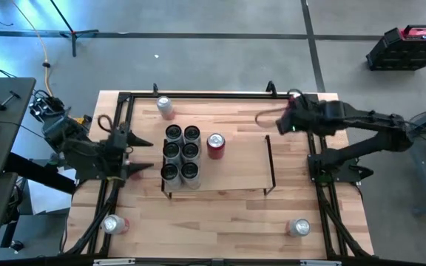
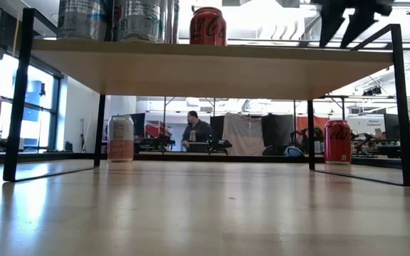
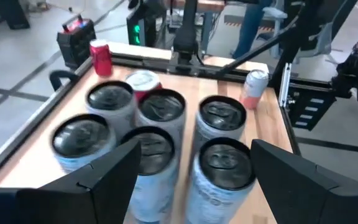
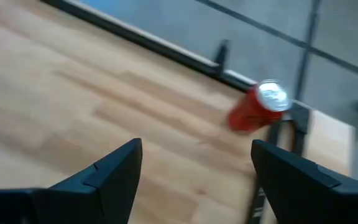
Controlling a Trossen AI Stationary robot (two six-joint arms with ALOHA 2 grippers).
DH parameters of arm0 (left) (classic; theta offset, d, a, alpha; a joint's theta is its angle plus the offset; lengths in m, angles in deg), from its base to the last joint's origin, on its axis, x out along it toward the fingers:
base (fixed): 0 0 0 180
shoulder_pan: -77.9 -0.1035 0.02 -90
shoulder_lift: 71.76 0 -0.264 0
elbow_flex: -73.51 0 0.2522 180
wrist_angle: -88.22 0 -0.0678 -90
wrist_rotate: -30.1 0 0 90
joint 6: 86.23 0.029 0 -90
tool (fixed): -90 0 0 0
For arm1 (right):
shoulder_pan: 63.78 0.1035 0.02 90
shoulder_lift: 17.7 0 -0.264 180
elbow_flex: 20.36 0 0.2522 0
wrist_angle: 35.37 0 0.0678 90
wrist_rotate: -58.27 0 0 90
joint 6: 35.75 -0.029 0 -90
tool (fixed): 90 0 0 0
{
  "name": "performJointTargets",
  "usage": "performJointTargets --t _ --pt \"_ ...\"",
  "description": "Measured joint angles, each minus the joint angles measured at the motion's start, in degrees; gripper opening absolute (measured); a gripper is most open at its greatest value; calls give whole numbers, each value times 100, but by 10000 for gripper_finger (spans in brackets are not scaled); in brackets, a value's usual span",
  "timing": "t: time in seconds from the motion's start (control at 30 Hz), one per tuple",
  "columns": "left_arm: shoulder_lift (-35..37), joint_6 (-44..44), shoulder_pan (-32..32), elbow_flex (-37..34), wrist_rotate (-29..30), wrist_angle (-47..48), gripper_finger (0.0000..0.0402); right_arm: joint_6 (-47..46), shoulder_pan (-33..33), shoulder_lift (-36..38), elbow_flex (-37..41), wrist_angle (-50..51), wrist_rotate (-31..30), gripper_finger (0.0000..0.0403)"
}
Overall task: Place canned beverage on shelf
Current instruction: Put the right red soda can aligned with the other red soda can on the shelf
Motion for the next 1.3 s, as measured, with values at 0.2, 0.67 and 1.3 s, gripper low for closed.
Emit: performJointTargets --t 0.2,0.67,1.3 --pt "444 108 0 2 562 591 294 1394 -1732 192 418 -1185 706 287" --pt "618 -973 -2 2 621 2616 294 2659 -4776 124 2004 -3742 1757 287" --pt "1005 -1104 1 2 76 2840 294 2940 -5186 -972 1838 -4024 1860 287"
